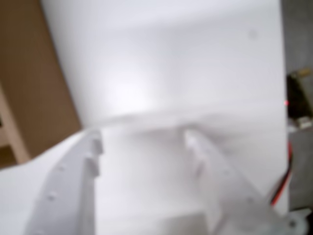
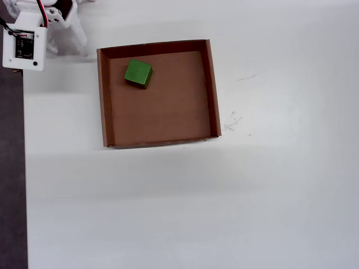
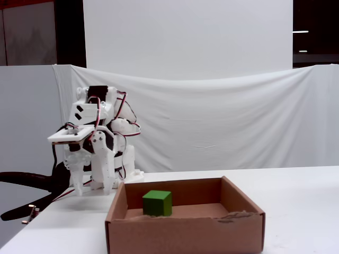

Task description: Grasp a green cube and put it in a box.

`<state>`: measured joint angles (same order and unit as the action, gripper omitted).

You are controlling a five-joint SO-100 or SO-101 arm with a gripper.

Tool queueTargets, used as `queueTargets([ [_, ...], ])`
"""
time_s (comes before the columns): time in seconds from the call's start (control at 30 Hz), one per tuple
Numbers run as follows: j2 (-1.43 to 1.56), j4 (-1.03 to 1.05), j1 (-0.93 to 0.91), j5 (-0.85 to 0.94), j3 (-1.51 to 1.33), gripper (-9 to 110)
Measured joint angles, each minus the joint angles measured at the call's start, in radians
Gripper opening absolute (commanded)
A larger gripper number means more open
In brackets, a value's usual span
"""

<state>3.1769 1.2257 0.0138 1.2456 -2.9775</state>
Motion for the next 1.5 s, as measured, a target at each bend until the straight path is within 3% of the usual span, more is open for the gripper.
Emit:
queueTargets([
  [1.5,0.000,0.003,0.000,-0.017,0.000,24],
])
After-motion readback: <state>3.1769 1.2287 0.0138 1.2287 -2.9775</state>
